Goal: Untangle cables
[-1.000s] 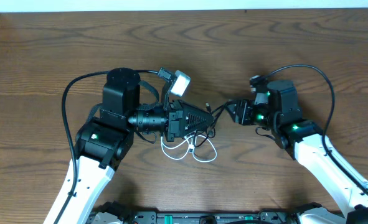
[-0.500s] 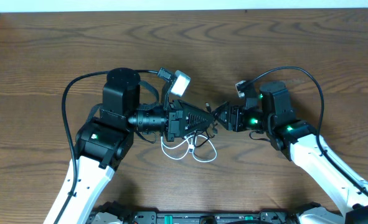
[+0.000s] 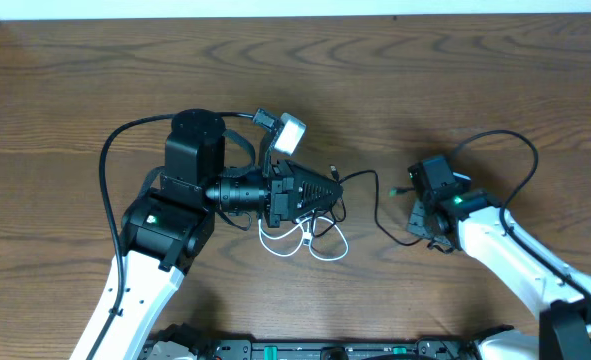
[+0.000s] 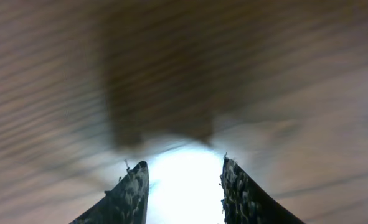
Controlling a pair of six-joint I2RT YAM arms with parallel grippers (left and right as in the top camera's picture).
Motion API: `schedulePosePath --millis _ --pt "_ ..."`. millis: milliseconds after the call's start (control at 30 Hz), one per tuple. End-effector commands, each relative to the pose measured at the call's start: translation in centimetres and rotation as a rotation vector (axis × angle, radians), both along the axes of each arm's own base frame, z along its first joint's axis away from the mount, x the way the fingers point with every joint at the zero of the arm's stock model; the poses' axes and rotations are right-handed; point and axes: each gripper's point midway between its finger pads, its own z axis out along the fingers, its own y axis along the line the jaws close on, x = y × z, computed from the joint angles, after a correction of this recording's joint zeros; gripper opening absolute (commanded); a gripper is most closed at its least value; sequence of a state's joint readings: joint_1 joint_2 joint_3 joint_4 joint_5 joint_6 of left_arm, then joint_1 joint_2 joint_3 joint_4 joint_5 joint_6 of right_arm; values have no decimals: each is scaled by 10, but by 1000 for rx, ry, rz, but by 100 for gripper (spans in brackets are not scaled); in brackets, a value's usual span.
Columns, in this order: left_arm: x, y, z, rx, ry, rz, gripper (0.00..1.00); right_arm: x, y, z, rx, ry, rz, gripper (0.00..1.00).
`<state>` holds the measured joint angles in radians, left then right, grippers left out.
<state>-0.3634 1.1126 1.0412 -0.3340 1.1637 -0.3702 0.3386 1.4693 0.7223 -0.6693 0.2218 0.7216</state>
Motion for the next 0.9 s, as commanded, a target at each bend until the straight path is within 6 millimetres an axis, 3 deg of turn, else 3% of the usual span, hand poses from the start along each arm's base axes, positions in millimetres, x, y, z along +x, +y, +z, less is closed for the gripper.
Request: schedulePosePath --millis 0,100,300,367,600,867 --pt "7 5 5 -5 -15 31 8 1 -34 -2 -119 -2 -109 34" --pt "20 16 11 -22 -38 83 7 -1 -47 -5 -120 19 -156 35" --pt "49 40 49 -97 -141 206 7 -5 -70 -8 -83 49 -253 47" --pt "57 44 50 -91 -151 253 7 -6 -76 -9 -62 59 -271 49" --pt "77 56 24 13 -119 391 7 -9 -93 -12 9 82 -308 58" --pt "99 84 -17 202 -59 602 7 -17 -135 -6 17 72 -399 66"
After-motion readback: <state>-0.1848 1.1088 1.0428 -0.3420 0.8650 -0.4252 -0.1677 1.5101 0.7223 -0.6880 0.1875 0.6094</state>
